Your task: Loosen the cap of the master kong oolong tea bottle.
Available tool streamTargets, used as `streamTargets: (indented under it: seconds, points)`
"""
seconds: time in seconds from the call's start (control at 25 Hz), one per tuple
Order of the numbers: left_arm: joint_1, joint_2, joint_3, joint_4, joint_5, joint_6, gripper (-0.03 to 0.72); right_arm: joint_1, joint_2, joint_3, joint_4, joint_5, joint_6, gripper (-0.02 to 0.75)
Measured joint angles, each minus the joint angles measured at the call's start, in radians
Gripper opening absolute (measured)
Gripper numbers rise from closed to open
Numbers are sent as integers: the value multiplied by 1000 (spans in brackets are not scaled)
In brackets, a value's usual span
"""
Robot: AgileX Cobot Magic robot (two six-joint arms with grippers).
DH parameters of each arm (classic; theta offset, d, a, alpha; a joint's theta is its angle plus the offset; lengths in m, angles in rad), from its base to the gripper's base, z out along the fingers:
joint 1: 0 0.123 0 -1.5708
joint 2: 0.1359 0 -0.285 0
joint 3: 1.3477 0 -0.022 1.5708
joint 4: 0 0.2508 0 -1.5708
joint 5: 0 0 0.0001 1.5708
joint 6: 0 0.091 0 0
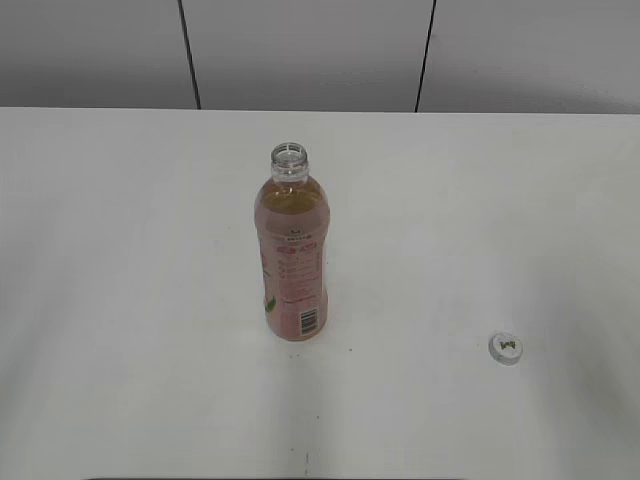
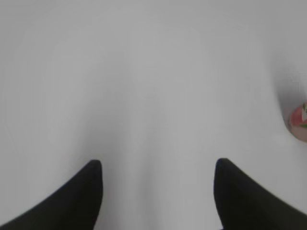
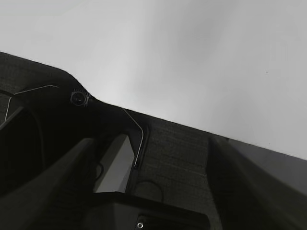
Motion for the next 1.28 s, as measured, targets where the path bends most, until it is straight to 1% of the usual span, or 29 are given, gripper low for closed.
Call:
streamTargets:
  seconds: [0.24, 0.4, 0.6, 0.92, 1.04, 1.28]
  points:
    - [0, -39, 4, -23, 123, 103, 412, 0, -287, 52, -47, 19, 7, 535]
    - [0, -89, 5, -36, 136, 128, 407, 0, -460, 113, -112, 18, 7, 535]
    - [0, -213, 5, -43, 137, 159, 406, 0, -662, 165, -125, -2, 10, 535]
    - [0, -438, 12, -43, 142, 172, 406, 0, -888, 166, -127, -11, 11, 535]
    - [0, -446, 12, -44, 144, 174, 406, 0, -954, 166, -128, -11, 11, 535]
    - [0, -446, 13, -46, 144, 179, 406, 0, -958, 167, -127, -11, 11, 535]
